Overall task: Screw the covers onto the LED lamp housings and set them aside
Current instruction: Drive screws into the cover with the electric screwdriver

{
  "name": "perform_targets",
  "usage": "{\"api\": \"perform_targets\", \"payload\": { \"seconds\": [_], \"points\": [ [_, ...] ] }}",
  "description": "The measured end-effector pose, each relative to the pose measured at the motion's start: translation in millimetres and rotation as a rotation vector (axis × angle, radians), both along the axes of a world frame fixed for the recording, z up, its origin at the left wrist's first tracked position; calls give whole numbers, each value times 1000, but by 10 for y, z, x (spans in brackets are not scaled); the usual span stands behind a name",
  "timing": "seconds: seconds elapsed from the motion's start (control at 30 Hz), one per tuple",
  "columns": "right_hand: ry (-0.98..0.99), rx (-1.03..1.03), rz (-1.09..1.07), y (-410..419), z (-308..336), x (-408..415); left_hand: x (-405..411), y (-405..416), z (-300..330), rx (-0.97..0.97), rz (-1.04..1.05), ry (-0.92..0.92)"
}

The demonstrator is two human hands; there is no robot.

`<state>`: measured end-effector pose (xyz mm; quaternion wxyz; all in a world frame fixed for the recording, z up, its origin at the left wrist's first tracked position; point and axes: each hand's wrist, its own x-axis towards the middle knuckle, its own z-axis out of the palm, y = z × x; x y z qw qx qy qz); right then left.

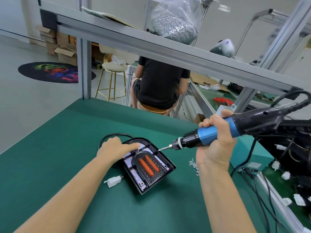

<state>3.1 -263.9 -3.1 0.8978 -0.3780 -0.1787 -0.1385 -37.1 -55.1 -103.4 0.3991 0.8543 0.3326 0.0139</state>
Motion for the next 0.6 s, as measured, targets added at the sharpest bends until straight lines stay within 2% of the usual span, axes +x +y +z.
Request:
{"api": "perform_targets", "payload": {
  "seconds": [0.13,0.27,0.43,0.6],
  "points": [
    [-6,-72,-30,217,-81,114,93,4,-3,-196,16,-12],
    [25,-107,-34,387,-173,205,54,15,-58,-390,6,-157],
    [19,-159,-51,498,-232,259,25,-16,-139,-480,-2,-328],
    [6,-173,-46,564,-235,291,14,-25,-218,-551,50,-357]
  ]
}}
